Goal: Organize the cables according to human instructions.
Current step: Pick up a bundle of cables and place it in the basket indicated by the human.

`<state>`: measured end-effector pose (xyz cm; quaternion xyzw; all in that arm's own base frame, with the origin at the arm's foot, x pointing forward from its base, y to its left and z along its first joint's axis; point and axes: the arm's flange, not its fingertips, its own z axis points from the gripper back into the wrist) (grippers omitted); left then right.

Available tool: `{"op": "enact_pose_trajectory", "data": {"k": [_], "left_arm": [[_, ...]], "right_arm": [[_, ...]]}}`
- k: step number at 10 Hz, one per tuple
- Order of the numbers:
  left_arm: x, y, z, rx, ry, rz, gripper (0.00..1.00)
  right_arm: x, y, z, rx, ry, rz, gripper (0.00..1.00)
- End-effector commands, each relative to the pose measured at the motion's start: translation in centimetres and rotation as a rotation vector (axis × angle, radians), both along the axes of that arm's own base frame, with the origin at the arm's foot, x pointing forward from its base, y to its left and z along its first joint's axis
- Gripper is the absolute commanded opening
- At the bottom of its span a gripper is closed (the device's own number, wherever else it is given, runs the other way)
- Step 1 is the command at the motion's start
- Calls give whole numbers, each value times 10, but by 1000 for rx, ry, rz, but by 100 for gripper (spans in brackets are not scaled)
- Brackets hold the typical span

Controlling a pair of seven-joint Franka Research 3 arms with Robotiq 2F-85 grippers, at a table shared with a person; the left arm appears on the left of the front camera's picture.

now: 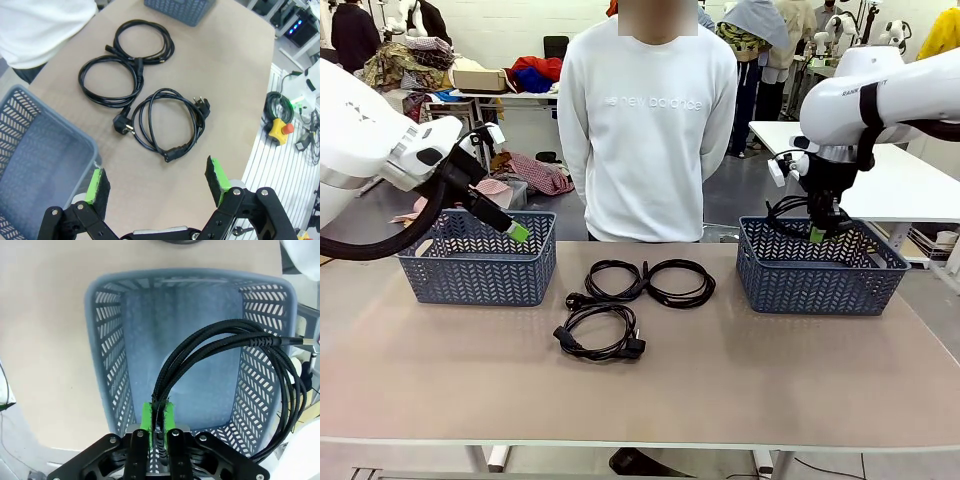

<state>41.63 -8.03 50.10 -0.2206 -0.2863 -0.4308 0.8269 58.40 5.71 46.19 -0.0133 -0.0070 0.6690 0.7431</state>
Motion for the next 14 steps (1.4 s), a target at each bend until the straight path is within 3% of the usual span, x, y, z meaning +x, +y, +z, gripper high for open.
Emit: {"op": "enact_pose_trajectory", "data": {"k": [1, 8, 9, 10, 11, 12, 13, 14], "left_arm": [[-1, 1, -1, -25, -13, -20, 100], [-1, 1, -1, -25, -13, -20, 100], [-1, 1, -1, -25, -13, -20, 100], [-1, 1, -1, -25, -13, -20, 100], [-1, 1, -1, -25, -13, -20, 100], [-1, 1, -1, -25, -13, -20, 100], [-1, 1, -1, -25, -13, -20, 100], [-1, 1, -1, -25, -13, -20, 100]], "right_arm": [[10, -6, -3, -13, -1, -22, 11], [38, -12, -28, 11, 54, -16, 11], [37, -11, -27, 20, 67, -13, 30], [36, -11, -26, 26, 65, -22, 31], [35, -11, -24, 29, 61, -25, 50], [34, -10, -22, 33, 60, -25, 35], [33, -9, -18, 38, 62, -28, 70], [33, -8, -17, 39, 71, -28, 55]]}}
